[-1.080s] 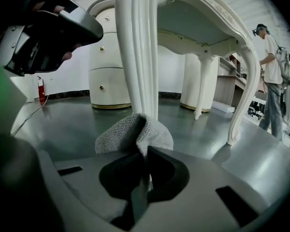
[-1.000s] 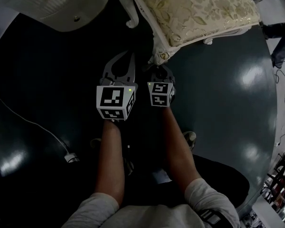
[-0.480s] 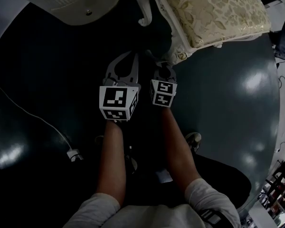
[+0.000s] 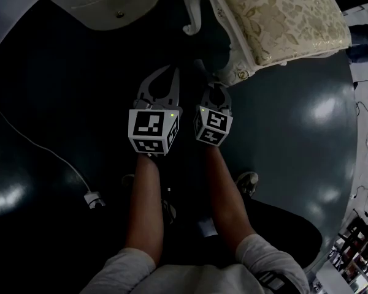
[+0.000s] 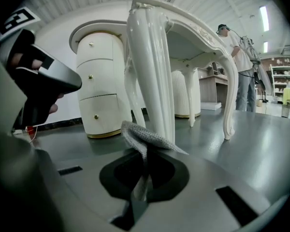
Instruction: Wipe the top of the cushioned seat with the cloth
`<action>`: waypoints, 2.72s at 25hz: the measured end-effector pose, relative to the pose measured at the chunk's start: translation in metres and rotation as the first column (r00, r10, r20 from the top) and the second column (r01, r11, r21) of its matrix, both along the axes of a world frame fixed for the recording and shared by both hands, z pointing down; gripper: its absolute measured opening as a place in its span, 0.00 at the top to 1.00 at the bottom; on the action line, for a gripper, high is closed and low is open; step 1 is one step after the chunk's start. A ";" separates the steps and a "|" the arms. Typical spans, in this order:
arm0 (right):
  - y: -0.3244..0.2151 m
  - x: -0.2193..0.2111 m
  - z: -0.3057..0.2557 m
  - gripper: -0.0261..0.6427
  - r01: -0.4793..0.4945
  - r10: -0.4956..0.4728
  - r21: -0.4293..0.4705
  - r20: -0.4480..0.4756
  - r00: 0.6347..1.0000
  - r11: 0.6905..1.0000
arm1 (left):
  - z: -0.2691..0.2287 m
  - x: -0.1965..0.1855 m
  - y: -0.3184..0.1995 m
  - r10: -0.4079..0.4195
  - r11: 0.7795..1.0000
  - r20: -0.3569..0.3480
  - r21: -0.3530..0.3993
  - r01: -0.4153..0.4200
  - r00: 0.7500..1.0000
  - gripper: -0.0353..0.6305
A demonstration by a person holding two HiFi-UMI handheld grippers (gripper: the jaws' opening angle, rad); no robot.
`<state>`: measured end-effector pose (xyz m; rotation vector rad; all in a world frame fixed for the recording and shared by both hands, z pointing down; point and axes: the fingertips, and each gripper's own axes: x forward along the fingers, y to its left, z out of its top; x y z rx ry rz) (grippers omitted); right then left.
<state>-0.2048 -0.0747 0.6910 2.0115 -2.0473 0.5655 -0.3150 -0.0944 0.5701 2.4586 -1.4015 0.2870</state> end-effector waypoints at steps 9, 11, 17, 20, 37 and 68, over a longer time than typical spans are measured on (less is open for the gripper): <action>0.003 -0.017 -0.065 0.94 -0.030 0.022 0.125 0.067 0.998 0.992 | -0.014 -0.006 -0.006 -0.023 0.999 -0.001 0.031 0.023 1.000 0.93; 0.002 -0.021 -0.081 0.94 -0.034 0.023 0.151 0.074 0.997 0.988 | -0.021 -0.008 -0.008 -0.023 0.998 0.007 0.051 0.023 1.000 0.93; 0.002 -0.026 -0.113 0.94 -0.063 0.048 0.191 0.081 0.996 0.979 | -0.033 -0.017 -0.011 -0.051 0.996 -0.026 0.073 0.052 0.998 0.93; 0.004 -0.026 -0.128 0.94 -0.077 0.061 0.218 0.078 0.995 0.973 | -0.037 -0.017 -0.012 -0.054 0.995 -0.046 0.078 0.058 0.997 0.93; 0.008 -0.014 -0.215 0.94 -0.123 0.101 0.358 0.080 0.992 0.926 | -0.063 -0.004 -0.012 -0.016 0.991 -0.072 0.132 0.025 0.997 0.93; 0.021 0.023 -0.291 0.94 -0.062 0.034 0.253 0.114 0.993 0.965 | -0.123 0.017 0.012 -0.022 0.999 0.048 0.043 0.020 0.999 0.93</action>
